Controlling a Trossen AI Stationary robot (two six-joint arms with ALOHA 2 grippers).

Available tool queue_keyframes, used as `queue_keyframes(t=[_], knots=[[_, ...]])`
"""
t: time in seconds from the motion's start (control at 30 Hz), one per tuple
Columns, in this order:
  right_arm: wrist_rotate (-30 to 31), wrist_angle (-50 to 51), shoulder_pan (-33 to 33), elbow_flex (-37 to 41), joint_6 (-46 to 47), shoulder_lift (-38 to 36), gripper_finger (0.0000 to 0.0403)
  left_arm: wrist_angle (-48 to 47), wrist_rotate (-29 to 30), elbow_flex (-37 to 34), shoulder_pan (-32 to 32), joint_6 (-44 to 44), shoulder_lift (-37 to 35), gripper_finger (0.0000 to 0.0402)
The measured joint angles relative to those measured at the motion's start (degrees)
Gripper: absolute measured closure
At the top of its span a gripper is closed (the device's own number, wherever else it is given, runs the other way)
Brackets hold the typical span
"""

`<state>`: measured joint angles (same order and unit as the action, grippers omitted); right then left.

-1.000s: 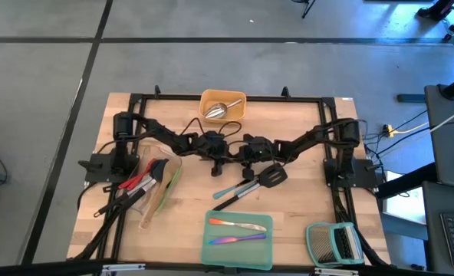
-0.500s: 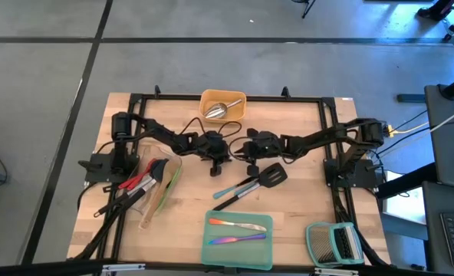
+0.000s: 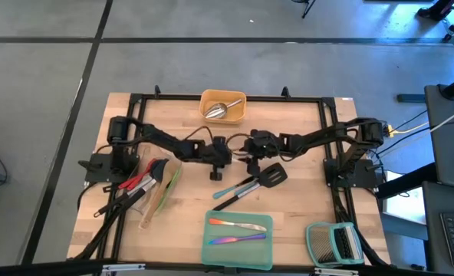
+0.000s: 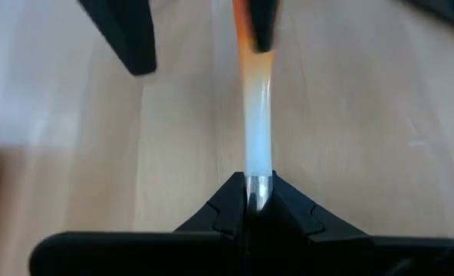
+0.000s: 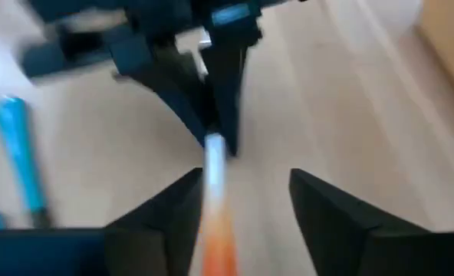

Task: Pick & Place Kitchen Items
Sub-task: Put the orange table knife into the green bin

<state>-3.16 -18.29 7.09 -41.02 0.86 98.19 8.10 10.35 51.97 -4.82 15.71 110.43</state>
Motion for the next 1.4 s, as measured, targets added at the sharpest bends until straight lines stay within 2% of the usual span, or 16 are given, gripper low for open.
queue_keyframes(t=[0.1, 0.23, 0.33, 0.43, 0.8, 0.9, 1.2, 1.3, 1.4], knots=[[-4.5, 0.2, 0.0, -0.1, 1.7, 0.0, 0.0168, -1.8, 6.0, 1.2, 2.0, 2.0, 0.1, 0.0370], [-5.0, 1.2, 0.1, -0.1, 4.1, 0.0, 0.0142, -2.6, 11.4, 1.6, 3.2, 3.5, 0.2, 0.0370], [-1.5, 1.8, 0.3, -0.1, 4.9, 0.0, 0.0135, -2.6, 11.4, 1.6, 3.3, 3.5, 0.1, 0.0370], [-1.3, 1.8, 0.8, -0.1, 5.2, 0.0, 0.0133, -2.3, 11.1, 1.6, 3.6, 3.5, 0.1, 0.0370], [-2.0, 3.5, 1.2, -0.1, 5.2, 0.5, 0.0134, 0.5, 12.2, 1.8, 4.7, 5.1, 0.3, 0.0370], [-2.3, 3.6, 1.2, -0.1, 5.2, 0.5, 0.0134, 0.2, 10.4, 2.9, 5.1, 5.1, 0.3, 0.0370], [-7.4, 5.9, 1.1, -0.1, 6.6, 0.5, 0.0137, 0.7, 13.7, 5.6, 7.8, 7.9, 0.3, 0.0370], [-9.4, 7.1, 1.1, -0.1, 7.9, 0.5, 0.0155, 0.7, 14.9, 5.6, 8.1, 8.1, 0.3, 0.0370], [-9.7, 7.7, 0.7, -0.1, 9.0, 0.5, 0.0202, 0.4, 14.9, 5.6, 8.0, 8.1, 0.3, 0.0370]])
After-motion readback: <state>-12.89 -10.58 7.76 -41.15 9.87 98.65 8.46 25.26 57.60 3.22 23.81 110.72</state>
